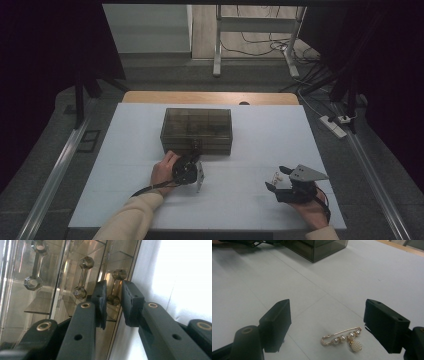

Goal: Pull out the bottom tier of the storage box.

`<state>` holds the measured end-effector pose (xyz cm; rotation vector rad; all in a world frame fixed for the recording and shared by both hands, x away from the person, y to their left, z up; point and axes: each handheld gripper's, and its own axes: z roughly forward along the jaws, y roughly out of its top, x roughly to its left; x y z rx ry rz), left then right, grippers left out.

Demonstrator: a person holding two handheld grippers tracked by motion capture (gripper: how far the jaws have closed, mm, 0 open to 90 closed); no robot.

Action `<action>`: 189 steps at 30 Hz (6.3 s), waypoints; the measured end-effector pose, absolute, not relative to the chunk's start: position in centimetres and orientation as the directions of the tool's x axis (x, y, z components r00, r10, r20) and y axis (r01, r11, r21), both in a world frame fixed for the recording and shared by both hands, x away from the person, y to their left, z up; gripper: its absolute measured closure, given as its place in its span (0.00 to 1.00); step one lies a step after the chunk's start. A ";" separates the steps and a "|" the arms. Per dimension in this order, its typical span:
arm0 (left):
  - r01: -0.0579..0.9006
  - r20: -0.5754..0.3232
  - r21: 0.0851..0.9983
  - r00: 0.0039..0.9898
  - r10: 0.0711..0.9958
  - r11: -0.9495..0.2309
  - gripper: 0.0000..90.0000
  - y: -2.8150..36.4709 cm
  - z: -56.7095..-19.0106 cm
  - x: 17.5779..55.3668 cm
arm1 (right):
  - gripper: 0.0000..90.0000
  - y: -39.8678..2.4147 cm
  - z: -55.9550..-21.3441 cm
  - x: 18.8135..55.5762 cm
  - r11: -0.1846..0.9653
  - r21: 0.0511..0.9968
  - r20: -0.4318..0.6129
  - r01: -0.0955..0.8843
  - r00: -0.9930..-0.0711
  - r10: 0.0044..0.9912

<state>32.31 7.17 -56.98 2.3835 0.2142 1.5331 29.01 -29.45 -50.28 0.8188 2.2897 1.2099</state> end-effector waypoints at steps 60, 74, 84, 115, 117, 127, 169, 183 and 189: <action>-0.043 0.922 0.224 0.333 0.197 -0.974 0.88 6.8 -58.0 31.8 | 0.23 -29.5 -50.3 29.0 0.448 0.842 -0.093 0.301 -0.737 0.670; -0.048 0.927 0.225 0.319 0.199 -0.973 0.89 6.9 -58.0 31.6 | 0.23 -29.6 -50.2 29.0 0.449 0.842 -0.095 0.300 -0.736 0.670; -0.053 0.925 0.226 0.324 0.197 -0.973 0.90 7.0 -58.0 31.4 | 0.23 -29.6 -50.2 29.0 0.448 0.842 -0.093 0.302 -0.736 0.670; -0.023 0.930 0.223 0.304 0.205 -0.975 0.83 6.0 -58.3 31.7 | 0.23 -29.5 -50.3 29.0 0.447 0.842 -0.092 0.302 -0.736 0.671; -0.026 0.935 0.216 0.295 0.198 -0.976 0.84 6.0 -58.4 31.7 | 0.23 -29.5 -50.3 29.0 0.445 0.844 -0.093 0.300 -0.735 0.672; -0.030 0.947 0.181 0.276 0.166 -0.983 0.89 5.9 -58.5 31.6 | 0.23 -29.5 -50.3 29.0 0.443 0.844 -0.092 0.301 -0.734 0.673; -0.054 0.946 0.188 0.278 0.166 -0.981 0.90 6.2 -58.5 29.9 | 0.23 -29.6 -50.2 28.9 0.443 0.844 -0.091 0.302 -0.734 0.673; -0.058 0.940 0.201 0.293 0.176 -0.978 0.90 6.2 -58.2 29.2 | 0.23 -29.6 -50.2 28.9 0.445 0.843 -0.091 0.304 -0.733 0.674; -0.057 0.938 0.198 0.301 0.172 -0.979 0.90 6.2 -58.2 29.2 | 0.23 -29.6 -50.2 28.9 0.444 0.843 -0.091 0.304 -0.733 0.674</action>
